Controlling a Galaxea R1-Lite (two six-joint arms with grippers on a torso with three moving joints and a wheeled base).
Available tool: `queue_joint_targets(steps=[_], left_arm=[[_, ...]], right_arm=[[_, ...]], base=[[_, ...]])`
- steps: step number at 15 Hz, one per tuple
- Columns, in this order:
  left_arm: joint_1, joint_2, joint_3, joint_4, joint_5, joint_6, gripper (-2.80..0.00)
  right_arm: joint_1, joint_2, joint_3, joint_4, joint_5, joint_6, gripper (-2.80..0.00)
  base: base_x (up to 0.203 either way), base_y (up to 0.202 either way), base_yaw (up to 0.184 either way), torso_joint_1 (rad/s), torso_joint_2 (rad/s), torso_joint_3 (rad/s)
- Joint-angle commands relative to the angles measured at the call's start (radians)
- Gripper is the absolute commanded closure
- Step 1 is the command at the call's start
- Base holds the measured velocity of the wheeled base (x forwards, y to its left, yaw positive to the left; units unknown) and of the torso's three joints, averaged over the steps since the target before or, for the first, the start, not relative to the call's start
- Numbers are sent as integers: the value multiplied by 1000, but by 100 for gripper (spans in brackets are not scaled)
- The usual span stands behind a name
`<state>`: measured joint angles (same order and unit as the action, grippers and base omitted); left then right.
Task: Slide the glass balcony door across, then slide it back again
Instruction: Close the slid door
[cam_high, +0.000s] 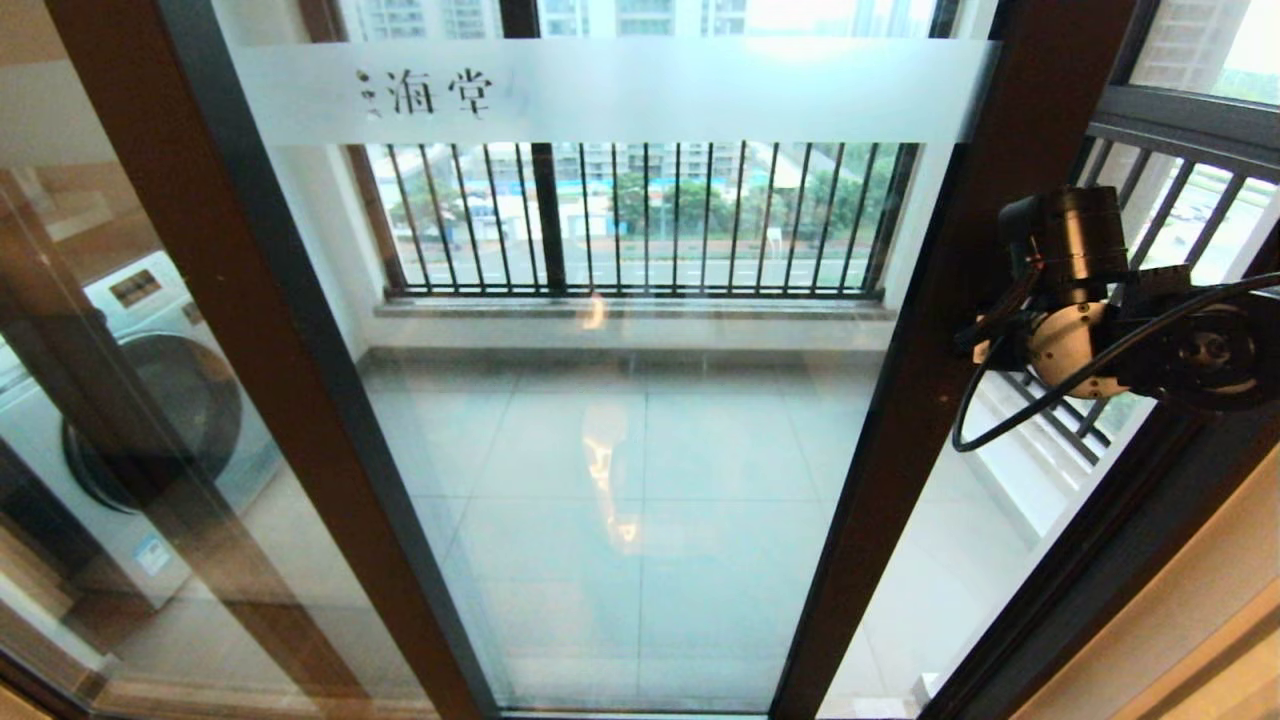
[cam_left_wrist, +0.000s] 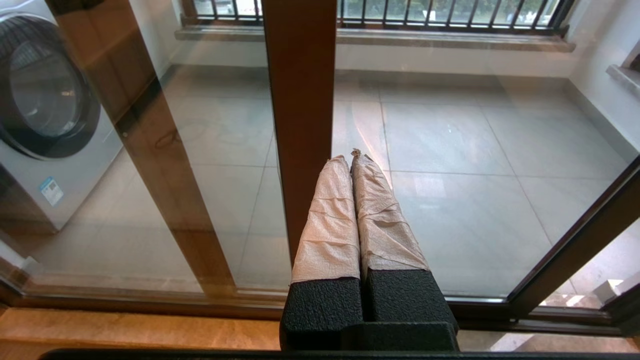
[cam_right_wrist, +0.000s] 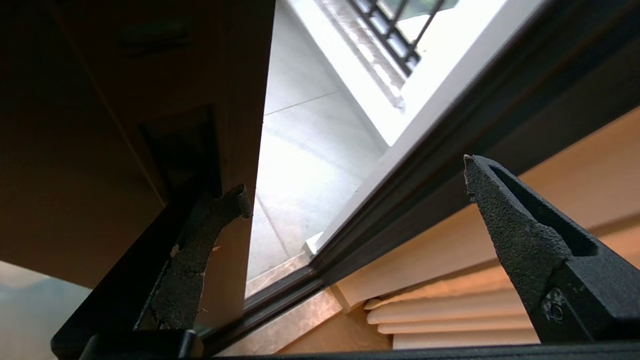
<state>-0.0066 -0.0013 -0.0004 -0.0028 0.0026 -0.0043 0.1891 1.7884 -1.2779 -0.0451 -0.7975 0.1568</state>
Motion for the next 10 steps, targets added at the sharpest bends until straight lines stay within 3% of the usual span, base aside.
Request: queue_joint_targets(steps=[1, 5, 10], left_arm=[[-1, 1, 0, 0, 0, 0, 0], [0, 1, 0, 0, 0, 0, 0], [0, 1, 0, 0, 0, 0, 0]], right_arm=[[-1, -53, 24, 2, 34, -10, -280], [-40, -161, 111, -2, 327, -22, -280], [-59, -157, 175, -115, 331, -73, -280]], base=[[0, 0, 0, 0, 0, 0], [0, 0, 0, 0, 0, 0], [0, 0, 0, 0, 0, 0]])
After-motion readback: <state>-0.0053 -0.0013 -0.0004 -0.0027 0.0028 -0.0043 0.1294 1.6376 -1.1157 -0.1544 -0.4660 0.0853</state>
